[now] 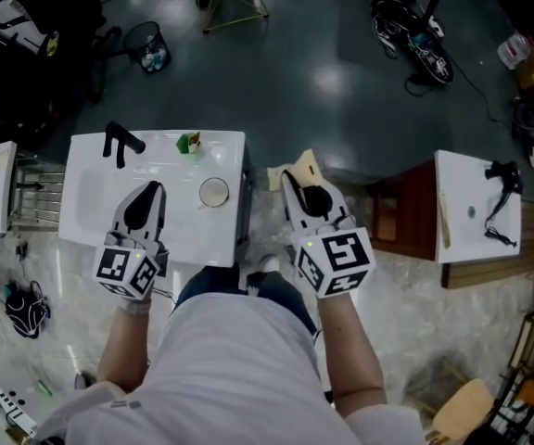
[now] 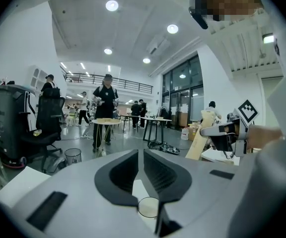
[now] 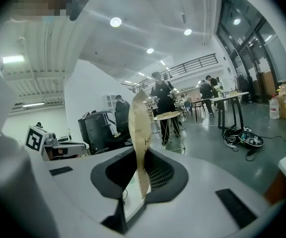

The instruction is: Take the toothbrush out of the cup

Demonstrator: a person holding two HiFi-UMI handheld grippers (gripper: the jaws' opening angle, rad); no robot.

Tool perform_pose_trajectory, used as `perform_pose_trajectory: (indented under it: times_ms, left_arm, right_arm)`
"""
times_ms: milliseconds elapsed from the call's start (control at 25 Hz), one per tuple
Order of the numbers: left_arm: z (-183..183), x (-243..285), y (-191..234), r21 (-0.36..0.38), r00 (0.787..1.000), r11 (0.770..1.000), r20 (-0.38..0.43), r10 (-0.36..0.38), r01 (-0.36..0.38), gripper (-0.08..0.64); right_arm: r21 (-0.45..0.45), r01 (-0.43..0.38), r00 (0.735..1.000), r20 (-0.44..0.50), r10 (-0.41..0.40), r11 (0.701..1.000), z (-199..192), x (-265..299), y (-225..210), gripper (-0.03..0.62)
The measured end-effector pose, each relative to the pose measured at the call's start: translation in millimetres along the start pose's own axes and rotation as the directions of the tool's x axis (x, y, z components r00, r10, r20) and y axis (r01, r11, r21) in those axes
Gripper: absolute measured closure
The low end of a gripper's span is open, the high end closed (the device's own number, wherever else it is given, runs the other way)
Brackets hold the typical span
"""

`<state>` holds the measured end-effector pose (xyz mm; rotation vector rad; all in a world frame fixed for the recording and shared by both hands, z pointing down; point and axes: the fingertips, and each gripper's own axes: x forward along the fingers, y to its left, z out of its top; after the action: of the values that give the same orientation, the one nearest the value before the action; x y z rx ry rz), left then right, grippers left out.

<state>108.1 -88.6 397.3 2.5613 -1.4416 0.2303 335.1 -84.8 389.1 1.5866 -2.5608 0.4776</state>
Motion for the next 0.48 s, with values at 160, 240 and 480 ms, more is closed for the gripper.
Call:
perform_pose_trajectory:
  times_ms: [160,240,480]
  left_arm:
    - [-10.5,16.3,2.7,0.003,1.000,1.000,-0.021,-0.021,0.021,0.526]
    - [-16.4,26.3,6.5,0.004,0.999,0.999,-0.037,-0.035,0.035,0.502]
    - [-43.2,58.8,22.1,0.003,0.993,0.998,-0.096,-0.068,0.068,0.411]
  right_arm:
    - [0.005,0.022,1.000,-0.006,-0.022,1.000,4.8,-0.3,3.2,0.538]
    - [0.007,0.036,0.999,-0.008,-0.036,0.999,8.4,0.4,5.8,0.538]
    - [0.003,0.084,0.996,-0.006,-0.084,0.996,9.7,3.6,12.9,0.537]
